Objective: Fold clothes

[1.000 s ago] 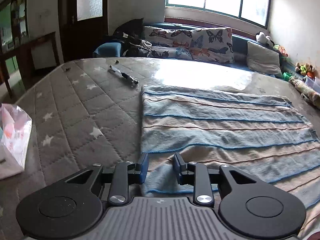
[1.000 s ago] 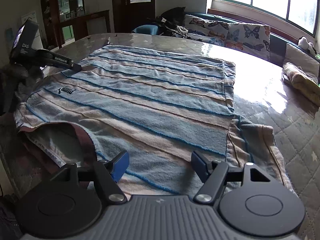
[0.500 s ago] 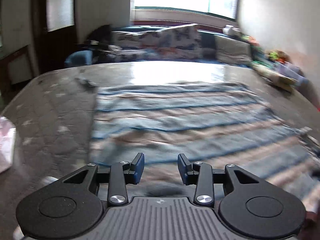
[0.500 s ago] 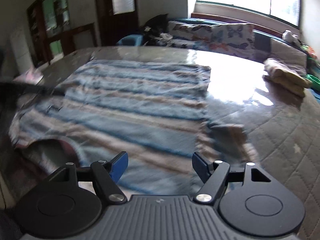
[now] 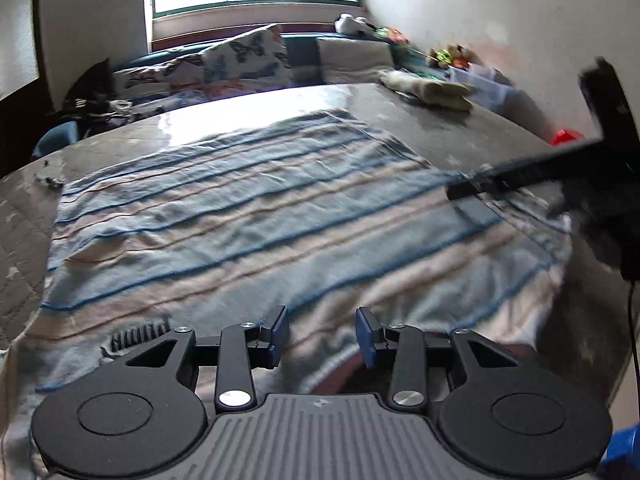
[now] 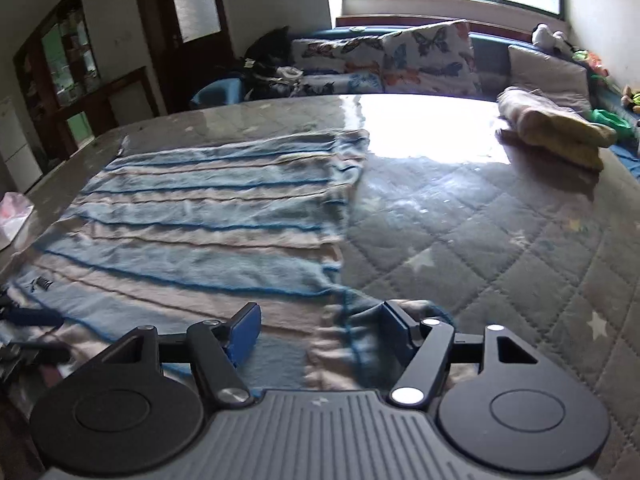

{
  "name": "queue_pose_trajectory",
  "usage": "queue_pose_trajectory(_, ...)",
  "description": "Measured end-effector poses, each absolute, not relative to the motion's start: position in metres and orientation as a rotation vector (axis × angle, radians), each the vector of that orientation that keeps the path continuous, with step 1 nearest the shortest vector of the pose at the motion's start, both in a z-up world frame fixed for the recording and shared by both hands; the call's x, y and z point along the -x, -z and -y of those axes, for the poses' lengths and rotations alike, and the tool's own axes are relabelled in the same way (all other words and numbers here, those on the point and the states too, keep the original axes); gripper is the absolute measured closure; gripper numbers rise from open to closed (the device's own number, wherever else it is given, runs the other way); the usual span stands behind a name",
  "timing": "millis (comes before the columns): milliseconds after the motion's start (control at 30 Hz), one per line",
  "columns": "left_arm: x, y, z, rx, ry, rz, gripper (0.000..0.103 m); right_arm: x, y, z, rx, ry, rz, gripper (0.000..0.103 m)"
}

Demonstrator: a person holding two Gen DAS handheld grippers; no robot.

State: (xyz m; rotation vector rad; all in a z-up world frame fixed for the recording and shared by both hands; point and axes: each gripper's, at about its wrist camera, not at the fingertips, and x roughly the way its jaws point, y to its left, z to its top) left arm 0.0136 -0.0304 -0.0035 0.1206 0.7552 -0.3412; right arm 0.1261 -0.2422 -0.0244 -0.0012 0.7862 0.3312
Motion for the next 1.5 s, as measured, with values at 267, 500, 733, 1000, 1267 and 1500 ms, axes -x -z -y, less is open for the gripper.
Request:
queue_pose_trajectory(267,-0.007,0.003,0.033,-0.133,0.354,-0.750,0.057,-0.090,0.012,0.235,0.056,-0.379,-0.751,0.036)
queue_pose_trajectory(500,0.007,0.005,0.036,-0.159,0.379,-0.748,0.052,-0.044,0.011,0.202,0.186,-0.510,-0.746,0.035)
queue_pose_trajectory(733,0.013,-0.001,0.039,-0.177,0.386,-0.738,0.049,-0.013,0.021,0.180,0.266,-0.576,-0.766,0.035)
queue_pose_trajectory(1000,0.003,-0.013,0.054,-0.170,0.384,-0.687,0.034,-0.013,0.004,0.230,0.145,-0.402,-0.708,0.035)
queue_pose_trajectory(1267,-0.005,-0.014,0.082,-0.181,0.438,-0.670,0.024,-0.026,0.012,0.302,0.033,-0.065,-0.698,0.037)
queue_pose_trajectory(1500,-0.009,-0.008,0.104,-0.201,0.484,-0.683,0.022,-0.027,0.026,0.326,-0.081,-0.032,-0.732,0.057)
